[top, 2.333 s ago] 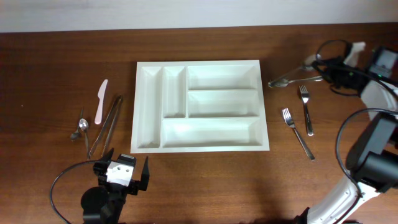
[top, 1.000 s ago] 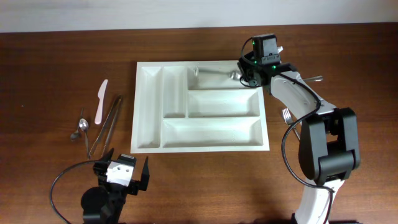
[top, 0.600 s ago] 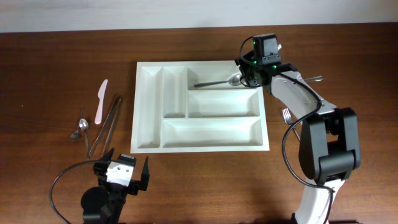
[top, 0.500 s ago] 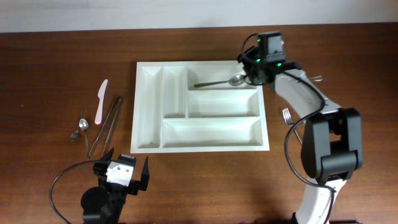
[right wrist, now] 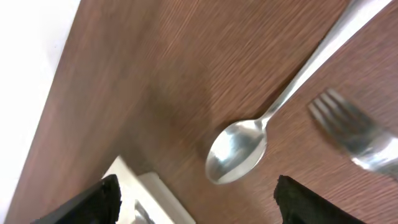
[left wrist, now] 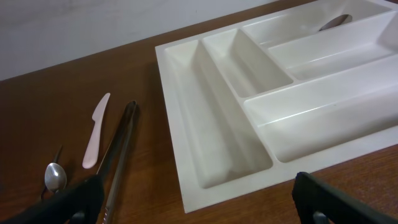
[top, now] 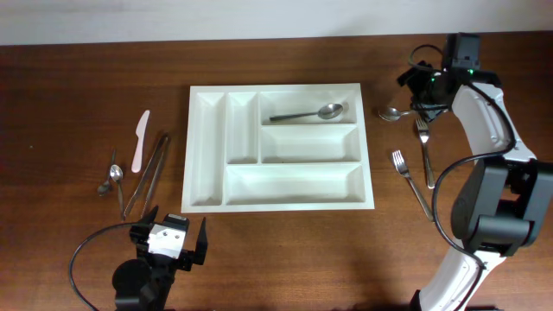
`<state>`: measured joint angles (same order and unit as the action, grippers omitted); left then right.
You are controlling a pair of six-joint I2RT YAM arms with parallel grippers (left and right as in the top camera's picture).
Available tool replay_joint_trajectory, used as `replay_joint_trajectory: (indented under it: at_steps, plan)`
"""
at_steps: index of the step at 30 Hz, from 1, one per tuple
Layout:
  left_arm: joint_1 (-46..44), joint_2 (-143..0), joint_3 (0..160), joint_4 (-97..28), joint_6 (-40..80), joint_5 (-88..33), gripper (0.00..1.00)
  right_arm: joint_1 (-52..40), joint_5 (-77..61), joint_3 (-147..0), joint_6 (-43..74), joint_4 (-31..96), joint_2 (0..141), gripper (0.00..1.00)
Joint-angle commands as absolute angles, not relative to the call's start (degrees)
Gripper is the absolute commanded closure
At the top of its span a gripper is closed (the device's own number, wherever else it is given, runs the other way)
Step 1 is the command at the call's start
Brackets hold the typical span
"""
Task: Pack container
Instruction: 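Move the right gripper to the upper spoon and grasp it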
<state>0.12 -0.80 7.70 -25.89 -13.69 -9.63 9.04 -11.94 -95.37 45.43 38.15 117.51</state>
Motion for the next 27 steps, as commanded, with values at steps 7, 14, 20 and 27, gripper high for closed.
replay_joint_trajectory:
  at_steps: [7, 14, 20, 27]
  plan:
    - [0.3, -0.4, 7.4, -25.7, -12.9, -10.2, 0.01, 5.5, -12.0, -95.7, 50.7, 36.2, 118.2, 0.22]
    - [0.3, -0.4, 7.4, -25.7, -12.9, -10.2, 0.01, 4.4, -11.8, -95.7, 52.7, 36.2, 121.3, 0.25]
    - [0.3, -0.4, 7.4, -25.7, -12.9, -10.2, 0.01, 4.1, -11.8, -95.7, 52.8, 36.2, 123.3, 0.26]
    - [0.3, -0.4, 7.4, -25.7, -12.9, -10.2, 0.01, 4.1, -11.7, -95.5, 52.9, 36.7, 124.2, 0.27]
